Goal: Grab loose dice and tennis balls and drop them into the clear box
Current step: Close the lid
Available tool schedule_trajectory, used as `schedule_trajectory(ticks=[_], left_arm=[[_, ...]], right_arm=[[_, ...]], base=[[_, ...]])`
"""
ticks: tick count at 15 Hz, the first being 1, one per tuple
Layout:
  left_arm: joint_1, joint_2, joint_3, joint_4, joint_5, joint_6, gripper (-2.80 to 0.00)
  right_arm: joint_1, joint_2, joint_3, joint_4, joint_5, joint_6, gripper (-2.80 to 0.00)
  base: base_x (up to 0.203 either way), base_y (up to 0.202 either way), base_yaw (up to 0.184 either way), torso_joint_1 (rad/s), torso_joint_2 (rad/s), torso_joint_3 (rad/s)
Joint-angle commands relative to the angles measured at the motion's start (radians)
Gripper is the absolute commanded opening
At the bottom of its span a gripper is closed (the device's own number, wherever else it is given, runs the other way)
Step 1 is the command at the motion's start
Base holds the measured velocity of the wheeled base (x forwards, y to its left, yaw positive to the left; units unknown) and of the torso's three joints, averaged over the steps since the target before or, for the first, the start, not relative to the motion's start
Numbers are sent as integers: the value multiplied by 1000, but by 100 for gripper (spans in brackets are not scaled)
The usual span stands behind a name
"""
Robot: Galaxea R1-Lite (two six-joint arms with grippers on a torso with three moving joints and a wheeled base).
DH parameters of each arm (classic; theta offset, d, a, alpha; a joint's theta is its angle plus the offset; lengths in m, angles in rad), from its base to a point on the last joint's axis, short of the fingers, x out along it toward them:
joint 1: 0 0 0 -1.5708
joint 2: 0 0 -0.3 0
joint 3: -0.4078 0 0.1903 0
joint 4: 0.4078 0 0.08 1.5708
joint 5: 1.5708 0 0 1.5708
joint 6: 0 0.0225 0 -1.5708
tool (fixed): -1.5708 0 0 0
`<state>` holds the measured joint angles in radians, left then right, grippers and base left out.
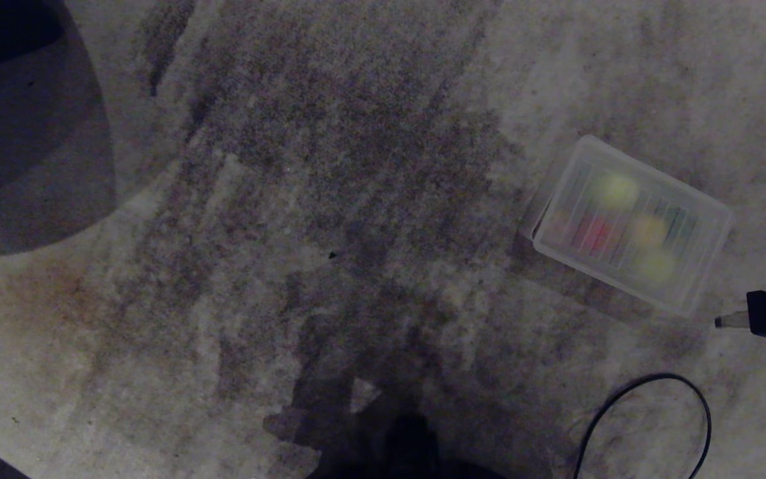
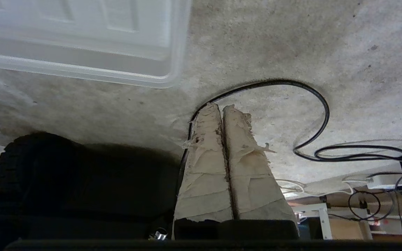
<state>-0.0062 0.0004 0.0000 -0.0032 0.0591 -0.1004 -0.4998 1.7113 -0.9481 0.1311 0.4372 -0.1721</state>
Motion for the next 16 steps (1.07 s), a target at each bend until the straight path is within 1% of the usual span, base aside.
schedule_trajectory(ticks=[1, 11, 16], left_arm=[[0, 1, 2, -1, 1, -2, -280], [0, 1, 2, 0, 1, -2, -280], [0, 1, 2, -1, 1, -2, -280]], right_arm=[[3, 27, -2, -5, 1, -2, -280], [59, 82, -12, -73, 5, 11, -280], [79, 96, -30, -94, 5, 46, -280]], base=[[0, 0, 0, 0, 0, 0], [0, 0, 0, 0, 0, 0], [0, 0, 0, 0, 0, 0]])
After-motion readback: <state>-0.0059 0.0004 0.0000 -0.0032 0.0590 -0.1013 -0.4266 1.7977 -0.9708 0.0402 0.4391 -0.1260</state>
